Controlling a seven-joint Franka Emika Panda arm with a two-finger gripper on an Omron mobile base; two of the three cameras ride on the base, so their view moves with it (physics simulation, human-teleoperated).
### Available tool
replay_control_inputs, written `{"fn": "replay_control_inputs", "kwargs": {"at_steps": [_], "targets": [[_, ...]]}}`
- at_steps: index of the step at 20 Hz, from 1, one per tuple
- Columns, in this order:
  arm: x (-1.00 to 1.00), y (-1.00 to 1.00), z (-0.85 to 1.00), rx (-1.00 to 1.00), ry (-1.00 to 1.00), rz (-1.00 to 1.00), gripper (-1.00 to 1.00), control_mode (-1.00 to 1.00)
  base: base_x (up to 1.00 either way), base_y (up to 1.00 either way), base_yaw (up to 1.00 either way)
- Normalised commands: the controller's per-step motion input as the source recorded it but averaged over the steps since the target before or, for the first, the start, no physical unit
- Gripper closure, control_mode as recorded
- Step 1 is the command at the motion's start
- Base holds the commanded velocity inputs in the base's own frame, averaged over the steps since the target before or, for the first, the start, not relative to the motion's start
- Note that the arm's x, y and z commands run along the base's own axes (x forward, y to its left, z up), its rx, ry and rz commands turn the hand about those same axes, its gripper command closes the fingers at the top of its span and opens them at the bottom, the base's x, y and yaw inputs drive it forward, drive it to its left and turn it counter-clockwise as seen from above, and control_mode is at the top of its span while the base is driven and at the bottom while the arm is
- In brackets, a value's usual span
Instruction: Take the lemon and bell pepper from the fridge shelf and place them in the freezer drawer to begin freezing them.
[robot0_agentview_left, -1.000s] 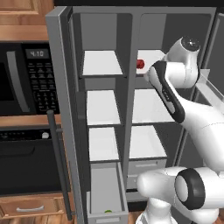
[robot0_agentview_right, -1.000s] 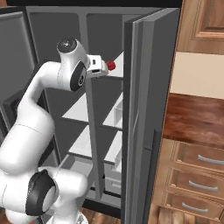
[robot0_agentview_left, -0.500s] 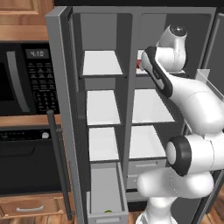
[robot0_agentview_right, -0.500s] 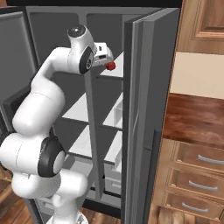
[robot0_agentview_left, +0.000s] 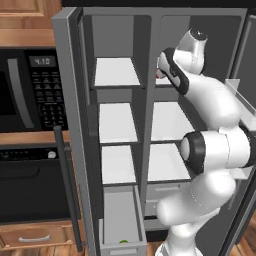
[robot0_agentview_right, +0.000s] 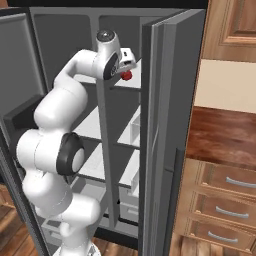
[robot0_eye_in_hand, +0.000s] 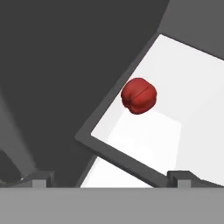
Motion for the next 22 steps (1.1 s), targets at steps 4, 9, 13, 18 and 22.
{"fn": "replay_control_inputs", "kwargs": {"at_steps": [4, 9, 13, 18, 22], "targets": [[0.59, -0.12, -0.23, 0.0, 0.03, 0.02, -1.0, -1.0, 0.0, 0.0, 0.0], [0.68, -0.08, -0.08, 0.0, 0.05, 0.04, -1.0, -1.0, 0.0, 0.0, 0.0], [0.7, -0.05, -0.1, 0.0, 0.05, 0.05, -1.0, -1.0, 0.0, 0.0, 0.0], [0.61, -0.07, -0.18, 0.0, 0.02, 0.05, -1.0, -1.0, 0.0, 0.0, 0.0], [0.32, -0.16, -0.27, 0.0, -0.09, 0.0, -1.0, -1.0, 0.0, 0.0, 0.0]]}}
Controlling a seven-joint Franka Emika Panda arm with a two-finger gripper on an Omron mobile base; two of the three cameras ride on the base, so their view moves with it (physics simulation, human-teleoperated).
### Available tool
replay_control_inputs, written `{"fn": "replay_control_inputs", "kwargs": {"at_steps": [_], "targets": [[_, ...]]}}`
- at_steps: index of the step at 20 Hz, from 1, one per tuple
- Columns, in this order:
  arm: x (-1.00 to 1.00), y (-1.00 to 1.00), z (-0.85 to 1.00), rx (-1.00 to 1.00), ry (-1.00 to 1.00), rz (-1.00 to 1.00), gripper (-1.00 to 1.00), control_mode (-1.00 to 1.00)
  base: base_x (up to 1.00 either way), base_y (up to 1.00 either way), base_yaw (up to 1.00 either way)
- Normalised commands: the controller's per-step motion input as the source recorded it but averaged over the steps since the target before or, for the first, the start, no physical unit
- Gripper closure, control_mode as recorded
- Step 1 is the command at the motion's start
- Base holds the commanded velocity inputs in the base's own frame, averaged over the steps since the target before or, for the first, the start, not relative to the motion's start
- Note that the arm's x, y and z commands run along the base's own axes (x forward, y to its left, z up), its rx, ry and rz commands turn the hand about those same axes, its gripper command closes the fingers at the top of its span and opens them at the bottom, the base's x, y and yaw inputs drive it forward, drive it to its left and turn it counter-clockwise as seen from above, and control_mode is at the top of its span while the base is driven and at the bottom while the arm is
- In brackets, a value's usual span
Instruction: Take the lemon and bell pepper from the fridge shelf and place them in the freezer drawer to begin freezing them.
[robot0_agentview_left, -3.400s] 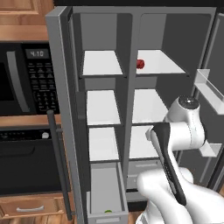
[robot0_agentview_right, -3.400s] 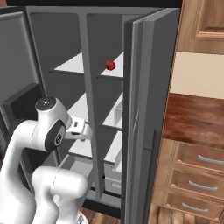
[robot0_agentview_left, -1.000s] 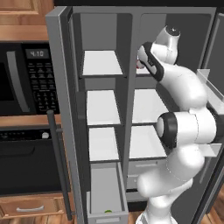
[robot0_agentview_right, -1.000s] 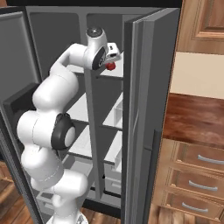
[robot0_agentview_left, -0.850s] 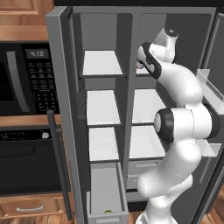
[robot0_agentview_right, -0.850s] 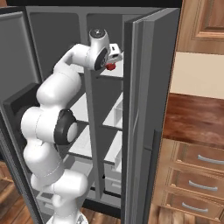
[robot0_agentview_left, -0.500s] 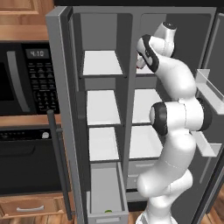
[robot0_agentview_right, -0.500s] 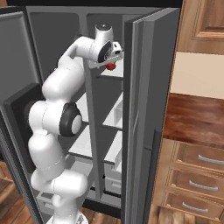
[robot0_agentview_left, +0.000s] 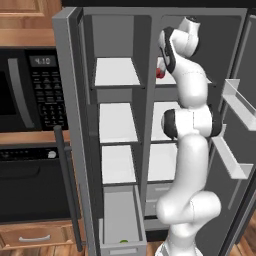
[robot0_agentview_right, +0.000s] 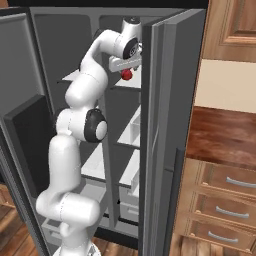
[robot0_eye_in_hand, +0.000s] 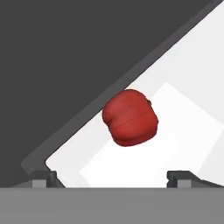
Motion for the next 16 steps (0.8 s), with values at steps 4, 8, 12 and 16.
{"fn": "replay_control_inputs", "kwargs": {"at_steps": [4, 8, 12, 16], "targets": [[0.32, 0.0, -0.42, 0.0, -0.12, 0.0, -1.0, -1.0, 0.0, 0.0, 0.0], [0.37, 0.0, -0.44, 0.0, -0.06, 0.01, -1.0, -1.0, 0.0, 0.0, 0.0], [0.18, 0.0, -0.36, 0.0, -0.13, 0.03, -1.0, -1.0, 0.0, 0.0, 0.0], [0.28, 0.0, -0.16, 0.0, -0.21, 0.04, -1.0, -1.0, 0.0, 0.0, 0.0]]}}
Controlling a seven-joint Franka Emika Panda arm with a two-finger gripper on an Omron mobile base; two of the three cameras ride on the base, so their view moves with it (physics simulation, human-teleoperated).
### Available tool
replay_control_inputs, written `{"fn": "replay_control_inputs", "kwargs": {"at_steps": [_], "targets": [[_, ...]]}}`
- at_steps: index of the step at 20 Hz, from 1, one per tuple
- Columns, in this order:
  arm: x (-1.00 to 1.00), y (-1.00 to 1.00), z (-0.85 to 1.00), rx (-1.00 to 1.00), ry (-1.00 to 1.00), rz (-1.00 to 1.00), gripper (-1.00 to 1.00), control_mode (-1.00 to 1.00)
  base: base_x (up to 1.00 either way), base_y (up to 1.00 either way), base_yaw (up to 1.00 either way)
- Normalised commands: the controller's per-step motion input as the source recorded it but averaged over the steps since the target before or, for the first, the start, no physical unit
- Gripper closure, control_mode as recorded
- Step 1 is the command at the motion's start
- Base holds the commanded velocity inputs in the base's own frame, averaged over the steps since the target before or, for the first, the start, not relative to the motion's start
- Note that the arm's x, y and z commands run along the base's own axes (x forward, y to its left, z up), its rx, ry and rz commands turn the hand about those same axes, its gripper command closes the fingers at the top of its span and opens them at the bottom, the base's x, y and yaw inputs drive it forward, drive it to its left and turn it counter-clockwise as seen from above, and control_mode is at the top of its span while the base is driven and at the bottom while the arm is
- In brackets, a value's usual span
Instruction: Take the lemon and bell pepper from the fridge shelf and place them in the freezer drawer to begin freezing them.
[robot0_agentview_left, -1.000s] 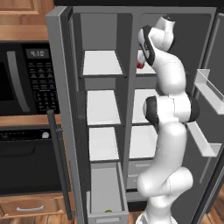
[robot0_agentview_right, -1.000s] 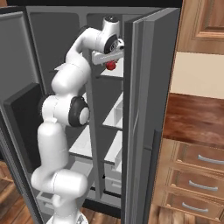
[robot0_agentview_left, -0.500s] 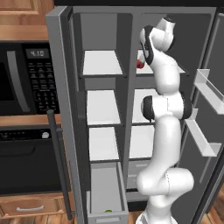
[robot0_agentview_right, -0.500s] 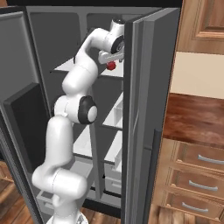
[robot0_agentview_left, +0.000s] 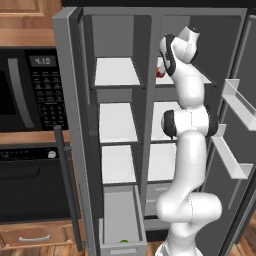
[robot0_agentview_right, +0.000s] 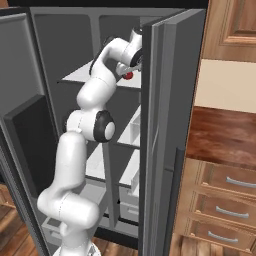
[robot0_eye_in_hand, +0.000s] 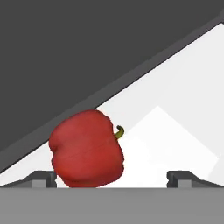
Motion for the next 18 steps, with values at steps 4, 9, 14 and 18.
{"fn": "replay_control_inputs", "kwargs": {"at_steps": [4, 9, 14, 18], "targets": [[0.11, 0.06, -0.23, 0.0, -0.22, 0.06, -1.0, -1.0, 0.0, 0.0, 0.0], [-0.01, 0.32, -0.3, 0.0, -0.15, 0.09, -1.0, -1.0, 0.0, 0.0, 0.0], [0.0, 0.31, -0.26, 0.0, -0.04, 0.08, -1.0, -1.0, 0.0, 0.0, 0.0], [0.0, 0.3, -0.56, 0.0, 0.01, 0.05, 1.0, -1.0, 0.0, 0.0, 0.0]]}}
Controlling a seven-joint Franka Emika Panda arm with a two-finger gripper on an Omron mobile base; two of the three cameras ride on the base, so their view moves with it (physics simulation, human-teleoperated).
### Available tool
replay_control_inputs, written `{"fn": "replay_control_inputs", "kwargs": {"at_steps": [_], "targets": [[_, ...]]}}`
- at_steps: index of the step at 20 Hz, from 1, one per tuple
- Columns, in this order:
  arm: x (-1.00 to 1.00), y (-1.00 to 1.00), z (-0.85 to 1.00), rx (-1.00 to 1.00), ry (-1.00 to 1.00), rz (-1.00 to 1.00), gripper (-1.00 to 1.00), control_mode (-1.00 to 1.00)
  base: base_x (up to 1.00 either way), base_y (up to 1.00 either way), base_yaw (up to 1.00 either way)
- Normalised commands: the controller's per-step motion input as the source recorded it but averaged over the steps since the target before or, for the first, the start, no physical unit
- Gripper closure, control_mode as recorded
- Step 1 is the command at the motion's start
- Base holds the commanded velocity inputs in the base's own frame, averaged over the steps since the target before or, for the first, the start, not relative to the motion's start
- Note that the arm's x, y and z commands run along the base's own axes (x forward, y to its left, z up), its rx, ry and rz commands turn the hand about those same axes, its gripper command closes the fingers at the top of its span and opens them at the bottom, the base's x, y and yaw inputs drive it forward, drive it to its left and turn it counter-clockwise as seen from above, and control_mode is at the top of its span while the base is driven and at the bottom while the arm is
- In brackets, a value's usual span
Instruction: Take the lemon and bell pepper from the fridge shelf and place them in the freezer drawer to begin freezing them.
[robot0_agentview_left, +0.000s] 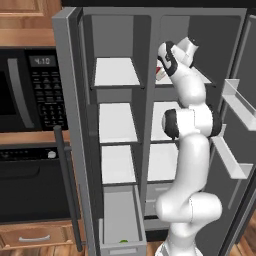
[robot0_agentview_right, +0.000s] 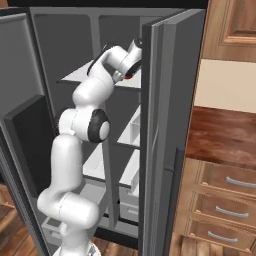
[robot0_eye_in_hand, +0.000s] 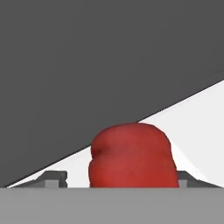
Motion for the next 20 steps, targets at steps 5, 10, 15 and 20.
{"fn": "replay_control_inputs", "kwargs": {"at_steps": [5, 10, 15, 20], "targets": [[-0.08, 0.05, -0.17, 0.0, -0.01, 0.02, 1.0, -1.0, 0.0, 0.0, 0.0], [-0.9, -0.06, 0.44, 0.0, -0.06, -0.03, 1.0, -1.0, 0.0, 0.0, 0.0], [-1.0, -0.01, 0.5, 0.01, -0.04, -0.08, 1.0, -1.0, 0.0, 0.0, 0.0], [-1.0, 0.07, 0.03, 0.03, -0.11, -0.17, 1.0, -1.0, 0.0, 0.0, 0.0]]}}
